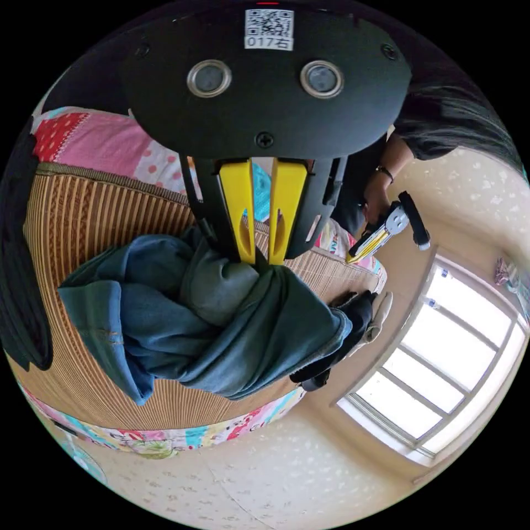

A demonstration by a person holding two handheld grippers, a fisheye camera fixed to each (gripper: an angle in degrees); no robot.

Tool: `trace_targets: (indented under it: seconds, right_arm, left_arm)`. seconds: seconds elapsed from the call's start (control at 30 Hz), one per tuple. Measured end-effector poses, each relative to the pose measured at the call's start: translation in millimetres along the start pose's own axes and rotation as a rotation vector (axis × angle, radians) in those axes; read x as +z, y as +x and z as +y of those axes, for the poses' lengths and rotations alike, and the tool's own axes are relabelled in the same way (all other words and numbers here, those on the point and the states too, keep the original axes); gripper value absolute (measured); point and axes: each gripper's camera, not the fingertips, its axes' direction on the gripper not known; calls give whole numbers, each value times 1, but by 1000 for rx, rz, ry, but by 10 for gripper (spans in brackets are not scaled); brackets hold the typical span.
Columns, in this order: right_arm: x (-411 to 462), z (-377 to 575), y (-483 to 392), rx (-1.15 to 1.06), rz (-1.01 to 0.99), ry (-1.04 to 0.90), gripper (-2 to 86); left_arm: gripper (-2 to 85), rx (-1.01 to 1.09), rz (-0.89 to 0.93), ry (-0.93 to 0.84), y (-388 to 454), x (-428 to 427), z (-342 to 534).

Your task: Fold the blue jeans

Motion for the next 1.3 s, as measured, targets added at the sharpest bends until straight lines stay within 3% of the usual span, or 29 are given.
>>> trace_targets:
  seconds: [0.2, 0.33, 0.47, 0.63, 0.8, 0.87, 0.93, 1.1, 1.2, 1.27, 1.3]
  right_arm:
    - [-29, 10, -40, -175, 15, 119, 41]
    - [-36, -3, -92, -419, 106, 198, 91]
    - [27, -32, -137, -624, 304, 33, 151]
    - [113, -61, -177, -796, 415, -43, 152]
    - [243, -107, -186, -744, 628, -444, 136]
    - [284, -126, -171, -653, 777, -475, 63]
    - [276, -145, -167, -581, 694, -438, 49]
    - [158, -189, -139, -317, 169, -116, 33]
    - [107, -192, -112, -220, -6, 4, 29]
    - [87, -186, -107, -228, -92, 48, 27]
    - [83, -184, -109, -237, -109, 56, 27]
  left_arm:
    - [-10, -9, 23, 12, -9, 11, -11]
    - [-10, -26, 40, 15, -18, 16, -20]
    - [-10, -21, 23, 14, -22, 18, -30]
    - [-10, -21, 12, 14, -33, 19, -42]
    - [-10, -23, 13, 15, -52, 18, -56]
    - [-10, -23, 10, 15, -63, 17, -64]
    - [-10, -26, 9, 14, -73, 16, -69]
    - [-6, -28, 59, 61, -109, 1, -80]
    - [18, -172, 321, 167, -151, -32, -76]
    - [71, -344, 713, 226, -177, -36, -70]
    - [83, -374, 804, 223, -179, -33, -71]
